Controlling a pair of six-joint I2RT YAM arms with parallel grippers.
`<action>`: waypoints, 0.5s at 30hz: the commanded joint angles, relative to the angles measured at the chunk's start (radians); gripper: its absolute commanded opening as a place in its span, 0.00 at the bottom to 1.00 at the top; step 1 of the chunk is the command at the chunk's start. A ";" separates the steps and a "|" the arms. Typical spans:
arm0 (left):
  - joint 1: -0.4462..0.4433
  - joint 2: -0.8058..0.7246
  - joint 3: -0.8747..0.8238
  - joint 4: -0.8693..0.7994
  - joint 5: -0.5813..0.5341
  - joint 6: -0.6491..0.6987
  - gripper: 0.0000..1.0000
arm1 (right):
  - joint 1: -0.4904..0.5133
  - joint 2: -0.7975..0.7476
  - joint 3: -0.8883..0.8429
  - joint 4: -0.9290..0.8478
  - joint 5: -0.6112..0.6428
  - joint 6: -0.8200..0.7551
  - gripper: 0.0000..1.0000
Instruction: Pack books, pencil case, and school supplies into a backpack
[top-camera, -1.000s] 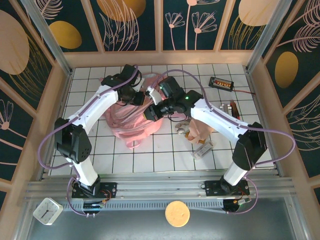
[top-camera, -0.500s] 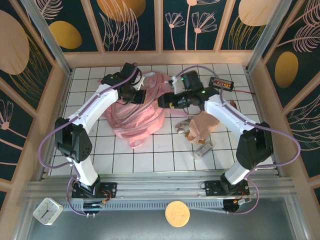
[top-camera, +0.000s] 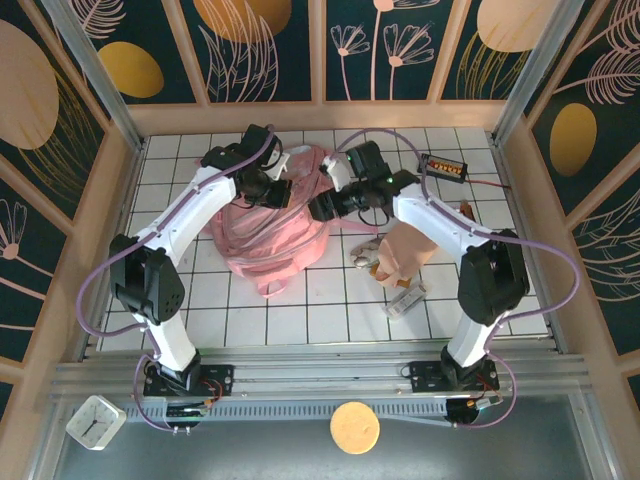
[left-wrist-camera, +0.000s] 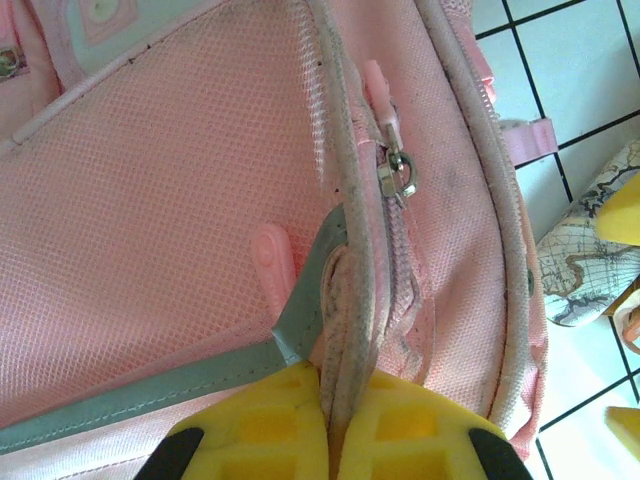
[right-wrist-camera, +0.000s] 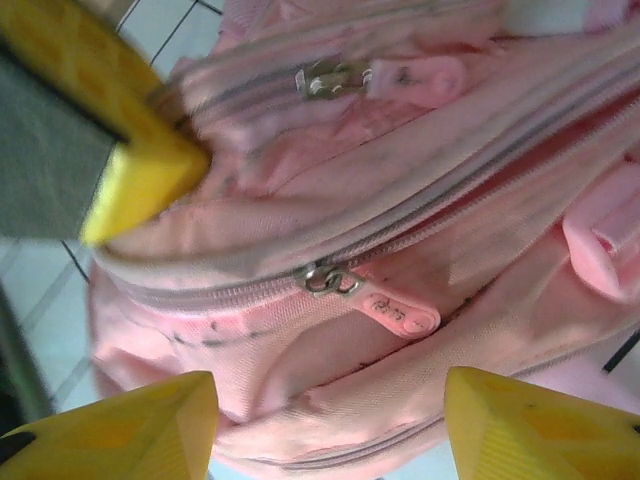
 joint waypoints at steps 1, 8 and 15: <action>0.006 0.000 0.059 -0.021 0.046 0.009 0.00 | 0.001 -0.138 -0.188 0.304 -0.085 -0.325 0.65; 0.004 -0.014 0.037 -0.015 0.048 0.005 0.00 | -0.020 -0.123 -0.249 0.388 -0.076 -0.599 0.67; 0.004 -0.034 0.004 0.002 0.053 0.000 0.00 | -0.025 -0.040 -0.209 0.443 -0.113 -0.602 0.64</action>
